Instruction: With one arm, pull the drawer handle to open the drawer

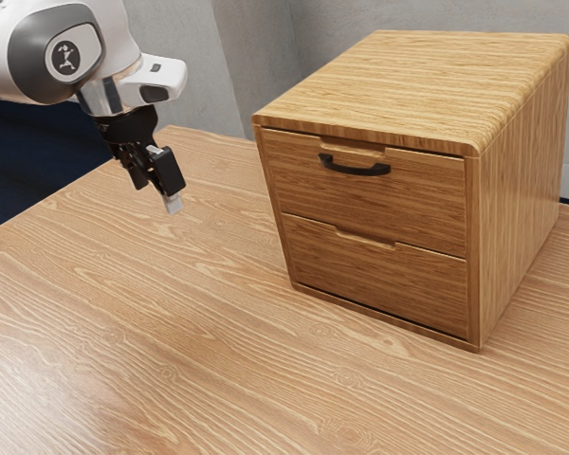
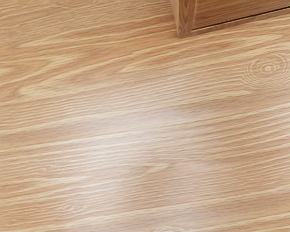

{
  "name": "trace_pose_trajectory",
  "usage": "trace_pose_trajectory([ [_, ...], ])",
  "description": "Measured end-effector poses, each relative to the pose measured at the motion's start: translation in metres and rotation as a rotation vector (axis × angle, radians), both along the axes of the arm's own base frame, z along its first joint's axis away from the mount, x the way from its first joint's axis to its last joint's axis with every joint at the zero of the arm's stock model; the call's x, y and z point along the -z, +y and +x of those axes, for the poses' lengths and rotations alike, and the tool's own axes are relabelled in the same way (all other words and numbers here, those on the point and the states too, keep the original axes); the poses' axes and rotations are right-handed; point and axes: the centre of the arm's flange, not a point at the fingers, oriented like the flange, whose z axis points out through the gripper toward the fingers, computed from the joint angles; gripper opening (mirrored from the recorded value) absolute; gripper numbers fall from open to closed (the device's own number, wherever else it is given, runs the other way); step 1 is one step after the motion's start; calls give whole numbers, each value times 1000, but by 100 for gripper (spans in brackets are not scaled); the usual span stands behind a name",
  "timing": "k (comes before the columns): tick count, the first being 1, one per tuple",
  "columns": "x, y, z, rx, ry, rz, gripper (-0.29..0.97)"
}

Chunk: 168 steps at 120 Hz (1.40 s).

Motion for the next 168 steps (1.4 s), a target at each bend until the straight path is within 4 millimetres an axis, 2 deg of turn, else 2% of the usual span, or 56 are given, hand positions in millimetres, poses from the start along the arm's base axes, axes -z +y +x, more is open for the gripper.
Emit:
trace_pose_trajectory([
  [12, -5, 0, -1, 0, -9, 7, 68],
  [14, -16, -1, -3, 0, -29, 11, 68],
  [19, -77, -5, -19, 4, -145, 30, 68],
  [23, -110, -8, -33, 8, -209, 39, 68],
  [28, -128, -11, -41, 10, -243, 42, 68],
  [34, -133, -14, -43, 14, -250, 36, 68],
  [58, -121, -23, -37, 32, -214, 6, 68],
  [62, -113, -25, -36, 35, -188, -1, 68],
  [68, -83, -31, -46, 51, -105, -23, 68],
  [71, -70, -43, -55, 75, -65, -32, 68],
  [78, -46, -101, -80, 197, -1, -36, 68],
  [83, -29, -126, -94, 272, 26, -29, 68],
  [90, -4, -146, -98, 399, 18, -12, 68],
  [98, 0, -161, -107, 512, 16, 5, 68],
  [106, 2, -164, -110, 586, 23, 23, 68],
  [122, 12, -174, -92, 804, -10, 100, 68],
  [131, 9, -177, -61, 894, -33, 150, 68],
  [141, 14, -202, -28, 1013, -81, 202, 68],
  [149, 14, -212, -2, 1073, -139, 218, 68],
  [168, -3, -204, 58, 1127, -298, 229, 68],
])
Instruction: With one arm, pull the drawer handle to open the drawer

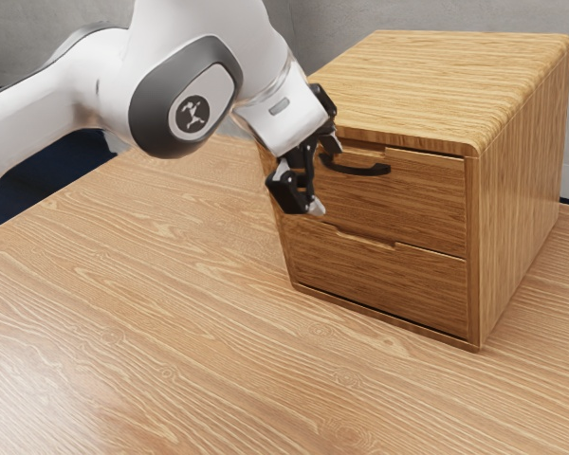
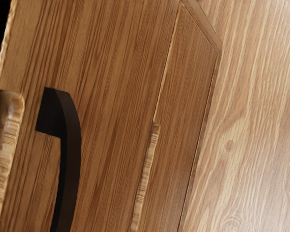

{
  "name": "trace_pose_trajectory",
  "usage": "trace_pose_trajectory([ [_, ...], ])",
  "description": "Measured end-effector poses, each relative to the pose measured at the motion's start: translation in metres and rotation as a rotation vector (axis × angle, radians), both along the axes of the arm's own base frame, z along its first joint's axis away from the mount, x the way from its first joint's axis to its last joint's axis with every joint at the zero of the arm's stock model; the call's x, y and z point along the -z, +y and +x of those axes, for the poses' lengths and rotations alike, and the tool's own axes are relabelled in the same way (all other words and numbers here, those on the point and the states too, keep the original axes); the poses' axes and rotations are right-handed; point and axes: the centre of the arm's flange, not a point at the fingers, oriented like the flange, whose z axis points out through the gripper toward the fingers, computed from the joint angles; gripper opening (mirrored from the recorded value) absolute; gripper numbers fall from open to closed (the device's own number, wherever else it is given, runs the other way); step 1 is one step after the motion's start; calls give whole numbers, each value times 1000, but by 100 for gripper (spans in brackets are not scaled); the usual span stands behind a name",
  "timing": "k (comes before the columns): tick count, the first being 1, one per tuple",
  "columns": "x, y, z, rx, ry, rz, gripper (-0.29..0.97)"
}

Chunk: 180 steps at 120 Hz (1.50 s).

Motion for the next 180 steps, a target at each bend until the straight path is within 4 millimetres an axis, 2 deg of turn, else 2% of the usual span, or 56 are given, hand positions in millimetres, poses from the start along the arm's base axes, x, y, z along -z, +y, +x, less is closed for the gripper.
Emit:
trace_pose_trajectory([
  [6, -5, 10, 8, 11, -28, -16, 68],
  [13, -16, 25, 11, 19, -63, -28, 60],
  [19, -22, 34, 11, 31, -83, -29, 61],
  [28, -30, 39, 8, 64, -106, -38, 63],
  [38, -33, 36, 6, 108, -118, -34, 65],
  [53, -13, 28, 4, 165, -72, -16, 67],
  [72, -5, 19, -9, 224, -40, 3, 68],
  [103, 24, 8, -2, 282, 11, 15, 71],
  [113, 28, 13, 3, 280, 10, 20, 67],
  [130, 30, 38, 7, 249, 2, 24, 68],
  [180, 32, 37, 10, 264, -7, 29, 69],
])
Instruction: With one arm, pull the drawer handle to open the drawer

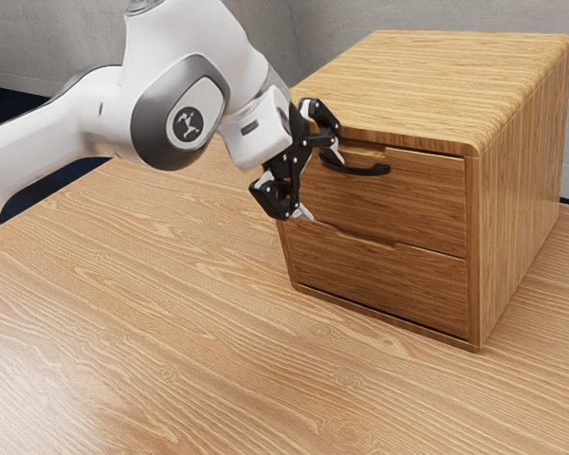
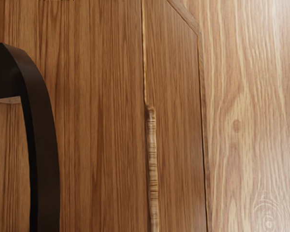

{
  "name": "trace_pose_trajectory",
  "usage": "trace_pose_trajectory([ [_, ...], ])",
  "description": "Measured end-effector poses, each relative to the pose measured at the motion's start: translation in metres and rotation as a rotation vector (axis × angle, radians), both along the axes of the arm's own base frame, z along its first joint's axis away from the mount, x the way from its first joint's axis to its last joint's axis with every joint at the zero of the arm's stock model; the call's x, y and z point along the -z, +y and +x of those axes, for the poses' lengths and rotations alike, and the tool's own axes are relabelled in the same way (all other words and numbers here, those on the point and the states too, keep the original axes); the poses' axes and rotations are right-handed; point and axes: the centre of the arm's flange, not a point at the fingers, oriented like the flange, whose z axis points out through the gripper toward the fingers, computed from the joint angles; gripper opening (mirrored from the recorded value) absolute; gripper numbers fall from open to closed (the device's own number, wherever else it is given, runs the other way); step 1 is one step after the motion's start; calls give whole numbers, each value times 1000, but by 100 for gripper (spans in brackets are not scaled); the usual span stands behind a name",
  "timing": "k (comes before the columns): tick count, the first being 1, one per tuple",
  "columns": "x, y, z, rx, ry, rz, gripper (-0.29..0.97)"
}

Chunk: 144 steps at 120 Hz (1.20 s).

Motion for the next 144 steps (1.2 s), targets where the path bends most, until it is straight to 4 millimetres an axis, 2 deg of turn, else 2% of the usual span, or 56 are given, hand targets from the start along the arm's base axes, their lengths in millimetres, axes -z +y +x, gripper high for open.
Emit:
trace_pose_trajectory([
  [58, 0, -5, 1, 6, -9, -4, 72],
  [67, -1, -15, -1, 22, -11, -4, 66],
  [80, -2, -38, -4, 60, -14, -4, 67],
  [121, 6, -27, -4, 41, 2, 0, 68],
  [144, 4, -27, -5, 35, -3, -4, 53],
])
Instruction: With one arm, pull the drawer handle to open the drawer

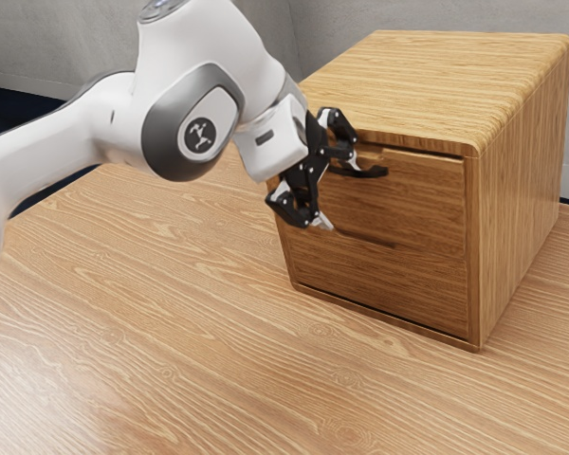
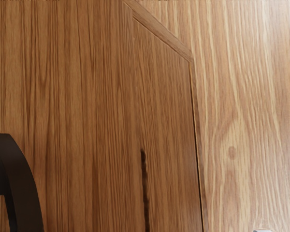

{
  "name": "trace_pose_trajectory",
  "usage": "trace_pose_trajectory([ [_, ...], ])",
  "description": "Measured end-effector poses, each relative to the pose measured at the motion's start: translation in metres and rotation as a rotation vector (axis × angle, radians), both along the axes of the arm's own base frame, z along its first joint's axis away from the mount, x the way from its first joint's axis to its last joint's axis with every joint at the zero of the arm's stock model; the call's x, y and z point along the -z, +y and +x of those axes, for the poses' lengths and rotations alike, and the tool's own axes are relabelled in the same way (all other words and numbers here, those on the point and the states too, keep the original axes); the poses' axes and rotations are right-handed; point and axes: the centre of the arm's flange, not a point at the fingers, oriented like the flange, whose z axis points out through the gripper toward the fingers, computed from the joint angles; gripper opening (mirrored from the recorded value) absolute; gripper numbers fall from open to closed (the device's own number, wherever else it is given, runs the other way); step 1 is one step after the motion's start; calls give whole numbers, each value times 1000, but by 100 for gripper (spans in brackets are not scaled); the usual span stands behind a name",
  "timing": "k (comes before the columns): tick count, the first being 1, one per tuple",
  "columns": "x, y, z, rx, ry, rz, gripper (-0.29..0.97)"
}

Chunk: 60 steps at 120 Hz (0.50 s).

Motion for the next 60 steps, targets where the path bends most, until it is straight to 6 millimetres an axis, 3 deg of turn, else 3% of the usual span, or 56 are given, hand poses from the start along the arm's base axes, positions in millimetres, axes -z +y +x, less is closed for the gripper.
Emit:
trace_pose_trajectory([
  [29, -11, 0, -9, -3, -14, -3, 38],
  [45, -5, -1, -18, -2, 2, -2, 42],
  [60, -9, -1, -31, -1, 0, -4, 38],
])
